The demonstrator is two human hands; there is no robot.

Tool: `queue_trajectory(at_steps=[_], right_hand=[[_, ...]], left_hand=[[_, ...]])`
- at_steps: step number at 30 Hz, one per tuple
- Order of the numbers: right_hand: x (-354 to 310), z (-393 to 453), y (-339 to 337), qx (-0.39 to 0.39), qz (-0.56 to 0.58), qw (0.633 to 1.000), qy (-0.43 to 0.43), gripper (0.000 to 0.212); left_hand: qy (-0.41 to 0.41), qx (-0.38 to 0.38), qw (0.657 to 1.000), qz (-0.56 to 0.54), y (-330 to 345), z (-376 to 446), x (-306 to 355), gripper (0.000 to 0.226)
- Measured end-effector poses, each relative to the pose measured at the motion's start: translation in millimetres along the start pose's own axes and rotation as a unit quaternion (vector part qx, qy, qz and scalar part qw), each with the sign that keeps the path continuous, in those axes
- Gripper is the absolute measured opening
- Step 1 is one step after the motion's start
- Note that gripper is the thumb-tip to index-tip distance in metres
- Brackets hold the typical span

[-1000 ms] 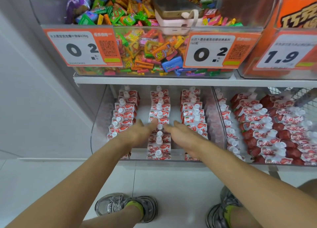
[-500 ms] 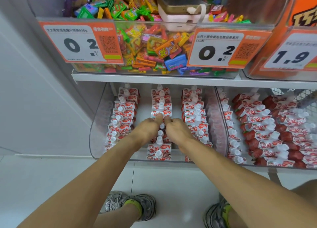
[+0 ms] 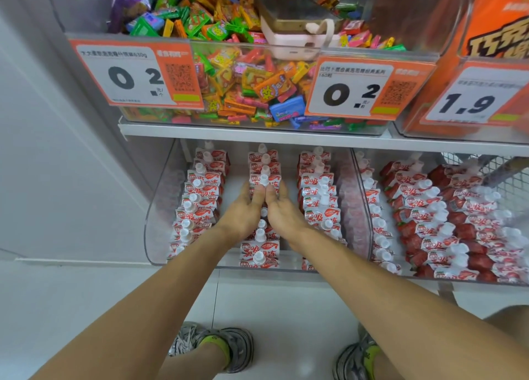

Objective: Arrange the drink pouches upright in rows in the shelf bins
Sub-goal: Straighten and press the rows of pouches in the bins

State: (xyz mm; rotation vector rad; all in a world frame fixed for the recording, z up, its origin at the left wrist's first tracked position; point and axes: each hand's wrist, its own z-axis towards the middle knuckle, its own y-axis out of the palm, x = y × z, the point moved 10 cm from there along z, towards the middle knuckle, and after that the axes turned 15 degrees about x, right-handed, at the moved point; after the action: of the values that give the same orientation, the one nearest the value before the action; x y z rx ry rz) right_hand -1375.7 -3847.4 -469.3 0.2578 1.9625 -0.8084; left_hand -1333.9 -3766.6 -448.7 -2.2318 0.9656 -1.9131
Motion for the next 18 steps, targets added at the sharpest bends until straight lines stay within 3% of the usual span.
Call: queue_trajectory(at_steps=[6, 9, 14, 18], right_hand=[[-8.6, 16.5, -16.1, 0.046, 0.015, 0.999, 0.003, 0.071], [-6.9, 26.2, -6.5, 0.066, 0.044, 0.997, 0.02, 0.063], [-1.9, 41.8, -7.6, 0.075, 0.05, 0.995, 0.042, 0.058], [-9.7, 56.6, -6.6, 0.093, 0.05, 0.994, 0.034, 0.06]], left_hand=[[-0.067, 0.037, 0.994, -0.082, -9.6, 27.4, -5.3, 0.074], [-0.074, 0.06, 0.984, -0.15, -0.2, 38.3, 2.1, 0.061], [-0.057, 0.07, 0.989, -0.114, -4.0, 58.1, -3.7, 0.061], [-0.032, 0.038, 0.99, -0.135, 9.0, 65.0, 4.4, 0.044]])
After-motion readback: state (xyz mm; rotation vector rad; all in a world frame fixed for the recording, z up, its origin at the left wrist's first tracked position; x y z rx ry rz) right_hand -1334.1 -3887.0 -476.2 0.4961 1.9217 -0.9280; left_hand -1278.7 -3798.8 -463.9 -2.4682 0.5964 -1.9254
